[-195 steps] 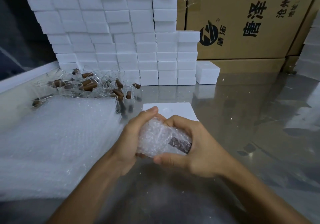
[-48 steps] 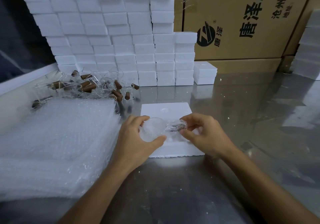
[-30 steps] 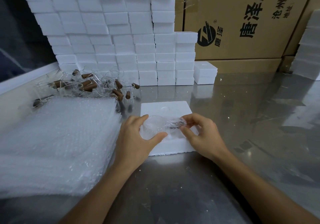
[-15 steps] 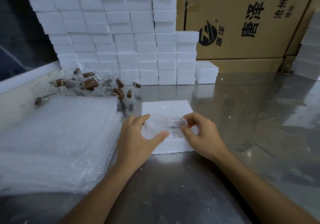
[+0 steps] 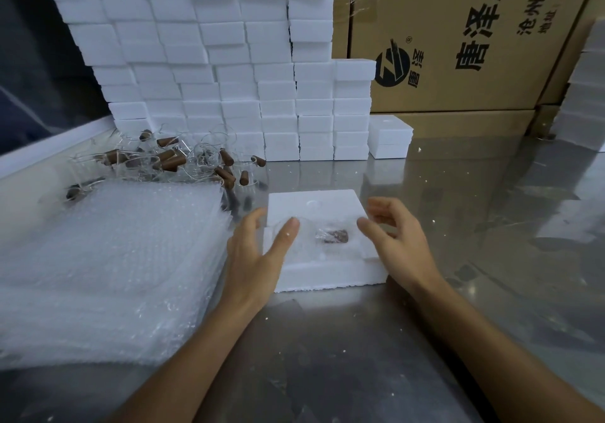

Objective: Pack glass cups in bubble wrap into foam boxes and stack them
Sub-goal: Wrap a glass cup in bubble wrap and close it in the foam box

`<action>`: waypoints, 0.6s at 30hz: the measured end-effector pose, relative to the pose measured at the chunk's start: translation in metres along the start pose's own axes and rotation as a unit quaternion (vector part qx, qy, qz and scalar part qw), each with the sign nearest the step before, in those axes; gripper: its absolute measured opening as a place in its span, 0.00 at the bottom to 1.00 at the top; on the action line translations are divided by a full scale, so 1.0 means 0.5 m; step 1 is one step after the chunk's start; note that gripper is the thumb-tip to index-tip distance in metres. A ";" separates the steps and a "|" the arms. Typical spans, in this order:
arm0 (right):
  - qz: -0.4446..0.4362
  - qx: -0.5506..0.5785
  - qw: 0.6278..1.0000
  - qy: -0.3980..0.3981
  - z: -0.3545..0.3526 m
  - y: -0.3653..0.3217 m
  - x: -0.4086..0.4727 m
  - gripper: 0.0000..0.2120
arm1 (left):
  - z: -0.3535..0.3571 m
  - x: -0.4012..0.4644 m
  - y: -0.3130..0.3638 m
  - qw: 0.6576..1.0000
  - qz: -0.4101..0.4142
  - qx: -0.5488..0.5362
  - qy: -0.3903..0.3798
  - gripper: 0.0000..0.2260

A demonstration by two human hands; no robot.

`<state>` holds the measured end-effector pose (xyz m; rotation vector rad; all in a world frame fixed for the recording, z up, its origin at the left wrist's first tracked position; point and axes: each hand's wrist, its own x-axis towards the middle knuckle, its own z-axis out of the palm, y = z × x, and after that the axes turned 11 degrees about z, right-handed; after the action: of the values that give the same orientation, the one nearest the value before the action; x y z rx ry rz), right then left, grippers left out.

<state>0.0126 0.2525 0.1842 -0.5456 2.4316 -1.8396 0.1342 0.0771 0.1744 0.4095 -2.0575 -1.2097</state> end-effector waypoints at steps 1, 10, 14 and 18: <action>0.020 0.004 1.000 -0.008 -0.002 0.002 0.002 0.15 | -0.002 0.003 -0.002 1.000 -0.018 -0.021 -0.006 0.39; 0.095 0.043 0.990 -0.090 0.009 0.005 0.007 0.18 | -0.002 0.014 -0.005 0.996 -0.051 -0.073 -0.031 0.39; 0.093 0.060 0.991 -0.073 0.009 0.007 0.008 0.24 | -0.005 0.014 -0.005 0.992 -0.047 -0.113 -0.025 0.39; 0.064 0.082 0.993 -0.046 0.001 0.001 0.009 0.23 | -0.011 0.012 -0.001 0.988 -0.032 -0.150 -0.018 0.35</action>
<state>0.0085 0.2506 0.1843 -0.4397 2.1775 -1.8957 0.1342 0.0699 0.1782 0.3135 -1.8632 -1.5494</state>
